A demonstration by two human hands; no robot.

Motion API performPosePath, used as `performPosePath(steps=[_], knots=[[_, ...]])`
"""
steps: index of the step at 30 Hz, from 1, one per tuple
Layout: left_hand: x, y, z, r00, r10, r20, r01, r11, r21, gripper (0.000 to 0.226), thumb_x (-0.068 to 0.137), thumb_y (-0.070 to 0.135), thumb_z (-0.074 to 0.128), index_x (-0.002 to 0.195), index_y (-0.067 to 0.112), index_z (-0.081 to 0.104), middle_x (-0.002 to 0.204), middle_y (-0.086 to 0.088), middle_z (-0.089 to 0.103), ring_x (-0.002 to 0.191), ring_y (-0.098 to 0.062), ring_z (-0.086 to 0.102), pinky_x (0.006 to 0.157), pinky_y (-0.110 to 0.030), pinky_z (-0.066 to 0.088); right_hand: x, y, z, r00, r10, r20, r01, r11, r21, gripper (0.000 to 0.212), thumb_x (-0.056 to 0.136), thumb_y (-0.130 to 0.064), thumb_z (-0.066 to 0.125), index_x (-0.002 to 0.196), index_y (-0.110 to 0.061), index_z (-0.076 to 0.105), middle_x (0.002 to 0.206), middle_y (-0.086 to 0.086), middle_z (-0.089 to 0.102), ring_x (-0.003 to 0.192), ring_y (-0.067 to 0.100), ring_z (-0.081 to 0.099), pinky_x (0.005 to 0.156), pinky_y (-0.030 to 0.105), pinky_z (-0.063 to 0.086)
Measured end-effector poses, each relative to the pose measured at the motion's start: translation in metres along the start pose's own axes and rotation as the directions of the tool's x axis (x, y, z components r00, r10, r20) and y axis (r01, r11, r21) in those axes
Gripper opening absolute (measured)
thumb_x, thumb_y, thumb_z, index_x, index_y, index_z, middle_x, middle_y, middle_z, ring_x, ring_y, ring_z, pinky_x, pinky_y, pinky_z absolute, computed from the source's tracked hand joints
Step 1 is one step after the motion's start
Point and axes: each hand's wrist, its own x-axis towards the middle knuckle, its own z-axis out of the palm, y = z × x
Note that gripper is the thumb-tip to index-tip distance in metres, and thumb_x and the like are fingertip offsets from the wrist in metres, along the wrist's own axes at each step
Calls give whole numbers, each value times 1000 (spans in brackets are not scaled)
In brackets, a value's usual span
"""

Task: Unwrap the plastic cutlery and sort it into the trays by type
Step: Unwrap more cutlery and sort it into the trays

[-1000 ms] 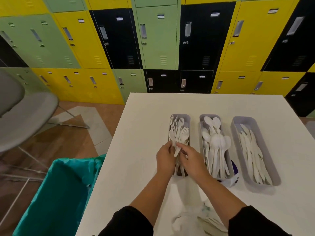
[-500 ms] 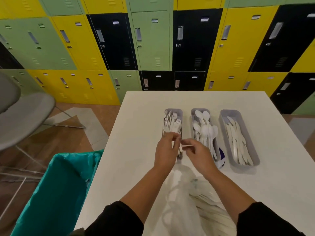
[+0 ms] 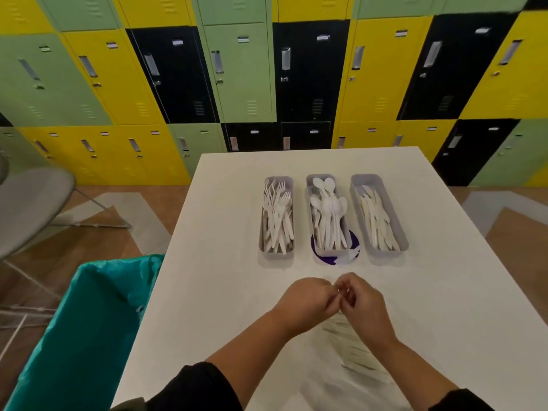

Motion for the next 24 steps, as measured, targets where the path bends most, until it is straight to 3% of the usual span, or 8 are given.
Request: performPosePath(steps=[2,4,7,9,13,17,21,24], knots=[[-4,-3,8,992,2,125,-22,986,164,30,93,23,45,106,7,65,107,-15,65,99,-30,60,92,-40,45,-9,12,0,993,58,107,-54,998,-36,13,82,-14,68,86,-21,59,80,-10,61,74,6,59,66,14,44],[-8,-12,19,936,-149,318,66,964,257,51,90,31,57,135,12,44,151,-12,32,140,-30,27,115,-45,19,-13,22,3,972,48,231,2,977,-212,37,80,-31,70,114,-22,56,116,-7,54,112,12,53,92,15,38],[-11,-17,25,858,-278,432,151,940,306,80,85,34,65,148,17,19,160,-8,-4,147,-32,-5,117,-52,5,-15,32,9,902,99,420,131,865,-485,98,74,-51,68,149,-20,12,158,2,4,146,22,3,117,32,12],[-8,-16,25,850,-336,407,241,933,267,64,90,31,58,144,14,28,159,-11,6,145,-33,11,116,-52,15,-18,25,10,876,135,462,185,791,-583,110,73,-54,66,150,-23,-5,157,3,-18,146,26,-10,119,40,7],[-3,-17,25,932,-363,13,357,922,153,23,91,28,55,108,13,57,117,-5,58,104,-24,56,92,-38,39,-23,23,19,925,-152,348,319,809,-494,99,49,-48,80,132,-15,38,136,2,32,118,18,44,91,26,50],[-5,-17,19,953,-168,-251,221,955,199,47,47,8,84,77,23,51,77,7,58,66,-13,54,59,-21,43,-24,22,20,947,-91,308,209,902,-377,58,78,-30,69,126,-17,39,122,-6,37,86,2,42,66,4,33],[-5,-12,29,981,186,-49,-172,960,221,31,50,6,82,71,18,63,65,3,58,58,-14,55,52,-19,39,-21,31,22,951,-98,292,217,886,-410,51,69,-38,74,109,-14,52,105,-2,46,85,8,41,74,9,39],[-4,-8,32,988,88,130,-117,966,230,22,84,12,60,106,8,62,101,-12,62,95,-30,58,81,-36,44,-23,42,25,951,-86,298,217,871,-441,67,56,-42,75,111,-15,48,114,5,51,106,18,40,87,28,53]])
